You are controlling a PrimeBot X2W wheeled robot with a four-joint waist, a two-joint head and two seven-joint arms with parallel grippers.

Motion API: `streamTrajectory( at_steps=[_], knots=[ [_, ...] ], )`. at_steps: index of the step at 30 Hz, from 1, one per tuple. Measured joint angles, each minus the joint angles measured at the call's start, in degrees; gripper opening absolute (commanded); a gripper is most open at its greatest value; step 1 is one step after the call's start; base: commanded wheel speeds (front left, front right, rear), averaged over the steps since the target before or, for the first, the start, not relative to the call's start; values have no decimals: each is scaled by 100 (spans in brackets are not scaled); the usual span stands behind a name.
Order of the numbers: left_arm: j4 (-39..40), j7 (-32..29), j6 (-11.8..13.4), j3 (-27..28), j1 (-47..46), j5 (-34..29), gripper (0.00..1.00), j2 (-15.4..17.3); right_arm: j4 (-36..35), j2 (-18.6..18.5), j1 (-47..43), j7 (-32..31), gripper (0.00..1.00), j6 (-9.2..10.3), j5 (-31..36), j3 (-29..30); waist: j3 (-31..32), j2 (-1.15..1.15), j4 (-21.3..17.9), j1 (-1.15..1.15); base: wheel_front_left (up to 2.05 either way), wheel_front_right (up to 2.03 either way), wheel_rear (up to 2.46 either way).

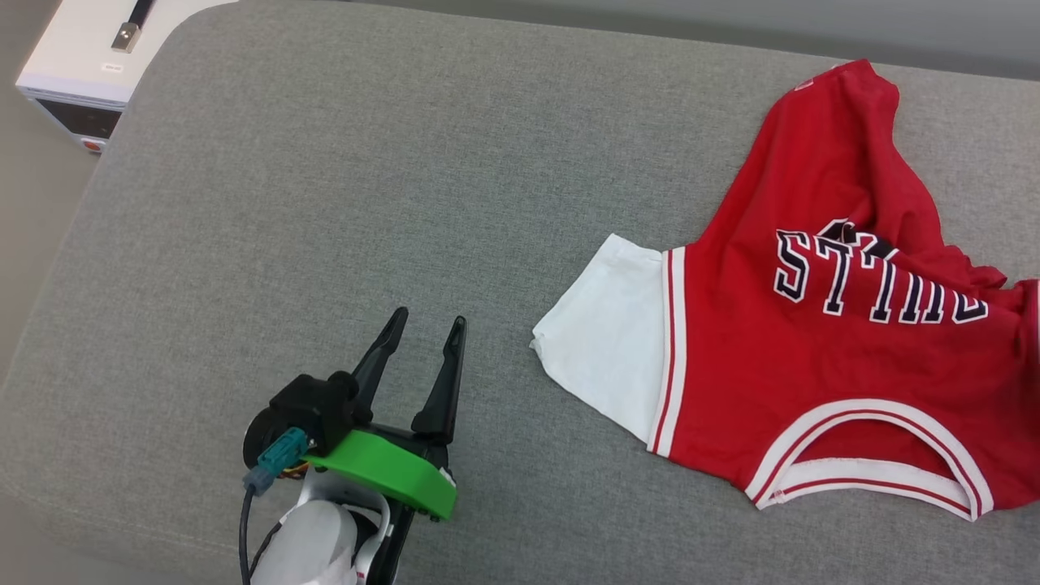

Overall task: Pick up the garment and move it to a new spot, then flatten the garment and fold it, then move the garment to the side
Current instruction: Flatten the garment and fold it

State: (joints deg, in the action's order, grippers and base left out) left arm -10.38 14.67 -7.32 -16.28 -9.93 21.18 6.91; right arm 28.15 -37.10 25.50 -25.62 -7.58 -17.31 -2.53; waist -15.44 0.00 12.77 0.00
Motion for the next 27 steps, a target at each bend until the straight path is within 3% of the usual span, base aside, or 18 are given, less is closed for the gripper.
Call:
streamTrajectory(
  at_steps=[6, 13, 21, 27],
  knots=[
    [-42, 0, 0, 93, 14, 0, 100, 0, 294, 213, 126, 804, 100, 0, -100, -81, 138, 0, -32, 0, 0, 0, 0],
    [-52, 0, 0, 220, 119, 0, 100, 12, 130, 455, 129, 1597, 100, 0, -316, -63, 477, 0, -250, 0, 0, 0, 0],
    [-34, 0, 0, 341, 295, 1, 100, 27, -913, 873, -458, 2410, 100, 0, -797, 120, 893, 0, -526, 0, 0, 0, 0],
    [7, 0, 0, 356, 437, 3, 100, 25, -1884, 1478, -1357, 2905, 100, 2, -960, 497, 1094, 0, -689, 0, 0, 0, 0]
  ],
)
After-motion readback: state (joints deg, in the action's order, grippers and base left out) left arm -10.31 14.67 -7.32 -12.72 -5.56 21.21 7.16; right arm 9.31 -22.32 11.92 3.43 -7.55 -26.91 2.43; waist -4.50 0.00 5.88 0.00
